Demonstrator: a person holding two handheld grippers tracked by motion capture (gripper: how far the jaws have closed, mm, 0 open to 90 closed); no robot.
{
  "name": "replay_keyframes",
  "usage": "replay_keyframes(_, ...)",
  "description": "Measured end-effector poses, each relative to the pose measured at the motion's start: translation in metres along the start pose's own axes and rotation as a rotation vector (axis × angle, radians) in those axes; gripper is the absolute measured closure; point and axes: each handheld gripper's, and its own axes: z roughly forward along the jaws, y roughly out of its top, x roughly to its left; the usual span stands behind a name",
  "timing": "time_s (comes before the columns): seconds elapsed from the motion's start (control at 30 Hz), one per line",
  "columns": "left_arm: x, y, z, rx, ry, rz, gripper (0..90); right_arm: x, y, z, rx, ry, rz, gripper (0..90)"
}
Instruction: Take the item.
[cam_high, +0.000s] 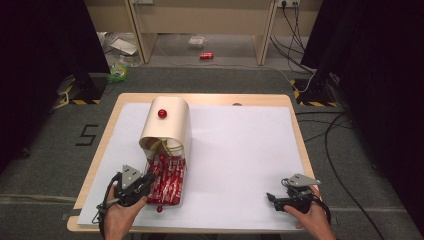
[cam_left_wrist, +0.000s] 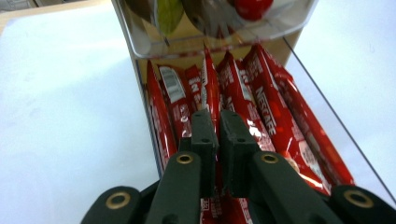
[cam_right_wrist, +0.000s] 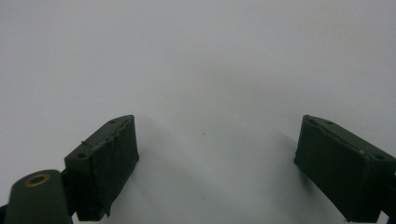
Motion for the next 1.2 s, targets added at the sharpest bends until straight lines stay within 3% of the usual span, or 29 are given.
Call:
replay_keyframes(0.2,-0.005,0.0,-0.004,0.017,-0.021,0.016,84.4,0.0,0.0,0.0,0.0,0.0,0.0,13.3)
replay_keyframes(0.37,-0.003,-0.002,-0.013,0.028,-0.016,0.024,84.4,0.0,0.0,0.0,0.0,0.0,0.0,13.3)
replay_keyframes(0.67,0.0,-0.009,-0.026,0.027,-0.014,0.013,84.3,0.0,0.0,0.0,-0.001,0.001,0.0,13.2)
replay_keyframes(1.2,0.024,-0.009,-0.048,-0.014,0.043,-0.024,84.2,0.0,0.0,0.0,0.0,0.001,0.0,13.3)
